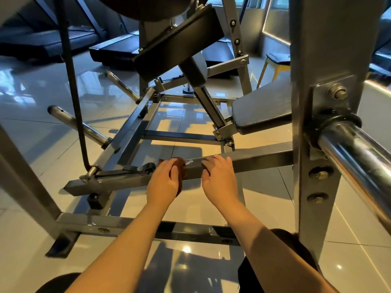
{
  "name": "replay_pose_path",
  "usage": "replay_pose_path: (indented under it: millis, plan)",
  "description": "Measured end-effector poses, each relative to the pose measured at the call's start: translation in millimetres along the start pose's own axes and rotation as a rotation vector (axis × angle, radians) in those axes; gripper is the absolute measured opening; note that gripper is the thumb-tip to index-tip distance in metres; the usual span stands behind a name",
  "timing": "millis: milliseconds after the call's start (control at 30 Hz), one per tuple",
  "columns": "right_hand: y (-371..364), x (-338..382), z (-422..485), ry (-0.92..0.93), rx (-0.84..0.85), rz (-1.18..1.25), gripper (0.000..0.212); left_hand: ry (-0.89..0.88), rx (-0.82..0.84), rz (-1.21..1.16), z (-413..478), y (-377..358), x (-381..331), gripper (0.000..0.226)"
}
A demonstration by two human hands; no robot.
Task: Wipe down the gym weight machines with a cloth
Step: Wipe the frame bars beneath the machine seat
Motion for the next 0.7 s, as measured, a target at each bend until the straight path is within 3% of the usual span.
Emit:
replay_pose_path:
  millis: [167, 333, 567, 700]
  plan:
    - [2, -2, 0, -0.004, -0.021, 0.045, 0.033, -0.022, -0.023, -0.110, 3, -9, -13, 0.031]
    - [2, -6, 0, -0.033, -0.046, 0.115, 0.031, -0.160, 0.089, 0.024, 4, -29, -51, 0.036]
    - [-2, 1, 0, 0.011, -0.058, -0.013, 0.031, 0.037, -0.006, 0.000, 20, -2, 0, 0.030]
    - [-4, 0, 2, 0.013, -0.067, 0.002, 0.030, -0.034, 0.015, -0.027, 24, -15, -21, 0.030]
Point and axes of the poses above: each hand's wrist, its own z-axis towards the middle knuckle, its own y-axis out of the back of the hand, x = y × z, the point moved 8 cm from there along z, towards the middle knuckle, and after that the axes turned 15 degrees about x, right-handed, at the moved point
